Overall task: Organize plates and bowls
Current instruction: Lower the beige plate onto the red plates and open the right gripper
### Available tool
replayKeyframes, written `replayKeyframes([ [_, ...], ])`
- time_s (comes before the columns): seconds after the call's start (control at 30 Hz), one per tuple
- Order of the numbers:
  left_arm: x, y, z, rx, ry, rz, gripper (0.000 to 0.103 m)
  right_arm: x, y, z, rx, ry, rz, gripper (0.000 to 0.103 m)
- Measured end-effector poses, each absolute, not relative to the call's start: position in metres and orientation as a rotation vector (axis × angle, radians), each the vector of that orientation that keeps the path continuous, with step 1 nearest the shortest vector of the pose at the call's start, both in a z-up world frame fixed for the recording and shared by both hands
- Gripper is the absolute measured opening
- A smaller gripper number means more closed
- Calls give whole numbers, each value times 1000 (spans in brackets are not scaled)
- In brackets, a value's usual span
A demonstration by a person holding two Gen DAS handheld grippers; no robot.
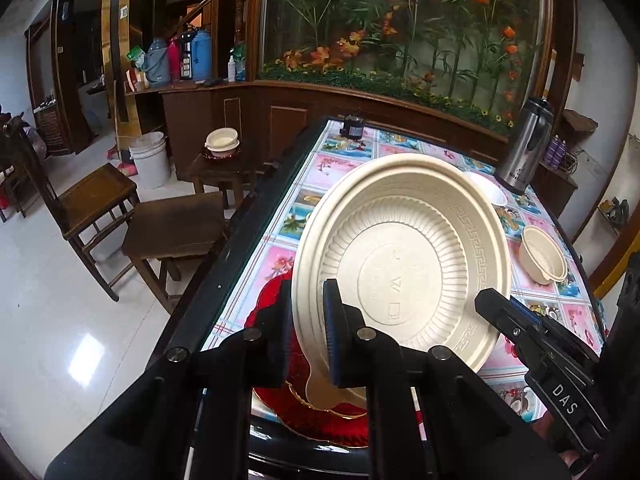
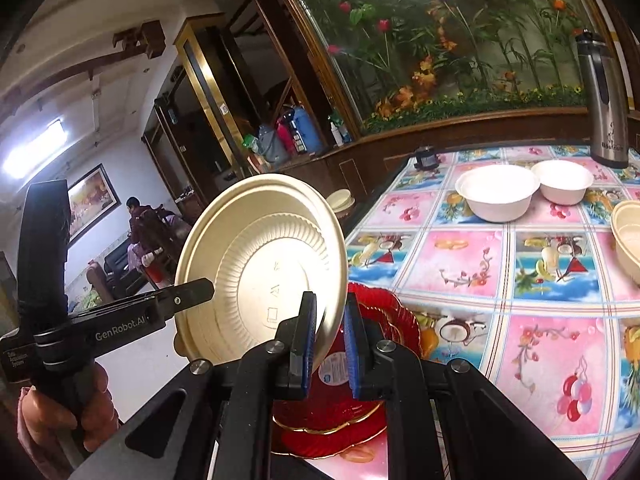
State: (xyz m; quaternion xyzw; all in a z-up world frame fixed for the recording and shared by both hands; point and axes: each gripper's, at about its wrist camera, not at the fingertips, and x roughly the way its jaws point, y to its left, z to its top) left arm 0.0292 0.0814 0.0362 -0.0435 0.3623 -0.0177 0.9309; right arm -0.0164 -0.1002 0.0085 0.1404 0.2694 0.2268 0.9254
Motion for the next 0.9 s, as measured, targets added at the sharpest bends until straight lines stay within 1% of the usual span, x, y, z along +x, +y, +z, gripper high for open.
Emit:
replayKeyframes([
  [0.4, 39, 82, 1, -84, 838, -28, 12, -1, -97, -26, 297, 671, 443, 13],
  [0.9, 46, 80, -25, -79, 916, -24, 12, 3, -100, -50, 308, 738, 425, 13],
])
